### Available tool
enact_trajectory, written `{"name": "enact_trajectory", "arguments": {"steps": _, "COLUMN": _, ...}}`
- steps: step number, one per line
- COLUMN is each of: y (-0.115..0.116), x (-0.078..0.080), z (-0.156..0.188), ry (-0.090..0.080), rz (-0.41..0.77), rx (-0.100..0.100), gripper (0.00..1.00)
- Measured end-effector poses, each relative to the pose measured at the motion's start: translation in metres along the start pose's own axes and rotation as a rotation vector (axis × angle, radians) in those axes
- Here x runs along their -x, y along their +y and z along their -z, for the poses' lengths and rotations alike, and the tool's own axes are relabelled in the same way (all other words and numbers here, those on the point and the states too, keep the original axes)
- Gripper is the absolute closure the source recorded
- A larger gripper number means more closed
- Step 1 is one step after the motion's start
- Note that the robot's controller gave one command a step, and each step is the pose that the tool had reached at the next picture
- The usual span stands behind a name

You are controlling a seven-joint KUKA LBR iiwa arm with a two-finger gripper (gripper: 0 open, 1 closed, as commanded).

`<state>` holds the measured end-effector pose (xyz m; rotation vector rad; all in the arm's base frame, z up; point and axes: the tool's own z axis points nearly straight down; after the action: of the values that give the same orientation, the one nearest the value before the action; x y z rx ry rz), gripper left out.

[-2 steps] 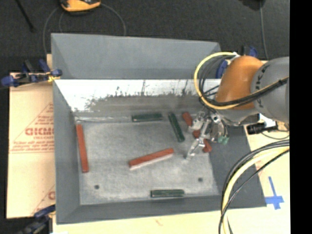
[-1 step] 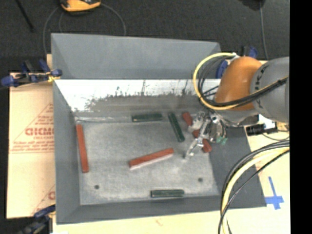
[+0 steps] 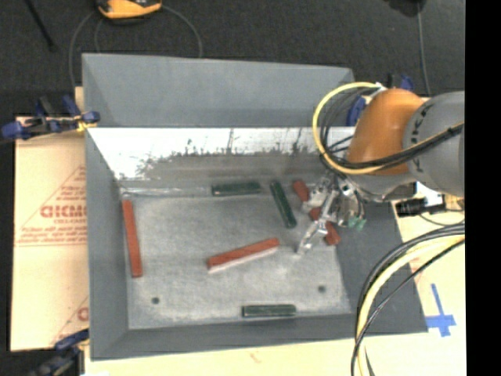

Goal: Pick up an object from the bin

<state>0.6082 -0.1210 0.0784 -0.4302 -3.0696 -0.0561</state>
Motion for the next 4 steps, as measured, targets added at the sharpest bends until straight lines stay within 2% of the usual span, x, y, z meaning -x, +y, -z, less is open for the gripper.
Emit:
{"name": "enact_trajectory", "arguments": {"steps": 1, "y": -0.015, "x": 0.010, "z": 0.003, "ry": -0.057, "rz": -0.012, "rx": -0.022, "gripper": 1.00}}
{"name": "enact_trajectory", "arguments": {"steps": 2, "y": -0.014, "x": 0.006, "z": -0.001, "ry": -0.036, "rz": -0.008, "rx": -0.021, "gripper": 0.00}}
{"name": "enact_trajectory", "arguments": {"steps": 3, "y": -0.014, "x": 0.006, "z": -0.001, "ry": -0.039, "rz": -0.006, "rx": -0.021, "gripper": 0.00}}
{"name": "enact_trajectory", "arguments": {"steps": 4, "y": 0.027, "x": -0.003, "z": 0.002, "ry": -0.050, "rz": 0.011, "rx": -0.031, "gripper": 0.00}}
